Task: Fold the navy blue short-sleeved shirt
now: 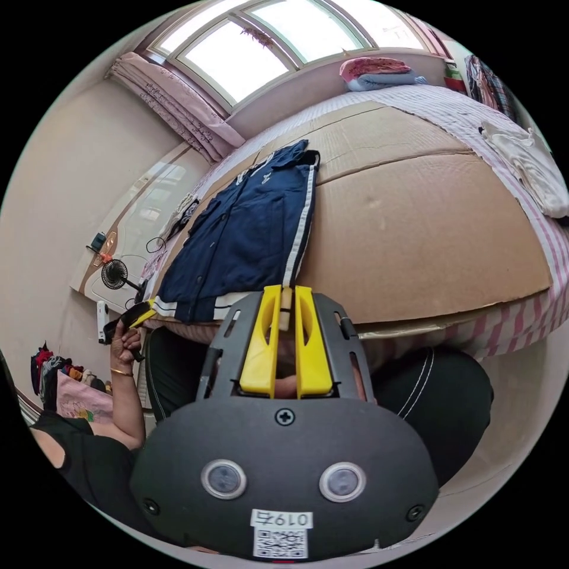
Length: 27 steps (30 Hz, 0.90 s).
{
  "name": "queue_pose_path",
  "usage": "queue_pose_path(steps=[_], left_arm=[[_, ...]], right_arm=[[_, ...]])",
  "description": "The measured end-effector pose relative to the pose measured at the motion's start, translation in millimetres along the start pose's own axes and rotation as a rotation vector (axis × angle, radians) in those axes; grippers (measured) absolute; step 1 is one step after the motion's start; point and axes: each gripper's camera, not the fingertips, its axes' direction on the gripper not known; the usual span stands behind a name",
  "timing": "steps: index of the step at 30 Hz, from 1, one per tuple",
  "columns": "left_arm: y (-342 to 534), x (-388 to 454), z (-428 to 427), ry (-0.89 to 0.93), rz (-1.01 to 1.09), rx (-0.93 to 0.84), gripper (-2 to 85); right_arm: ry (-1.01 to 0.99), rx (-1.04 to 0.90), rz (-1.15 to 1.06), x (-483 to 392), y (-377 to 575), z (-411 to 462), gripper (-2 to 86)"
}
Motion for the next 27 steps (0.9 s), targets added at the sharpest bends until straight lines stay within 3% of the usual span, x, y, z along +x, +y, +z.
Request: queue_pose_path(steps=[11,19,23,27], left_arm=[[-7,-43,9,0.392,-0.083,-0.005,11.4],[-30,-47,13,0.251,-0.081,0.003,4.5],[-38,-43,1,0.281,-0.038,0.089,2.5],[-47,-33,-1,0.236,-0.012,0.066,1.6]], right_arm=[[-0.034,0.025,0.015,6,4,-4,2.2],[-0.02,0.027,0.006,1,-7,0,0.5],[-0.014,0.039,-0.02,-4,-16,-4,-0.3],[-0.003,-0.004,-0.038,-9,-27,0,-0.3]])
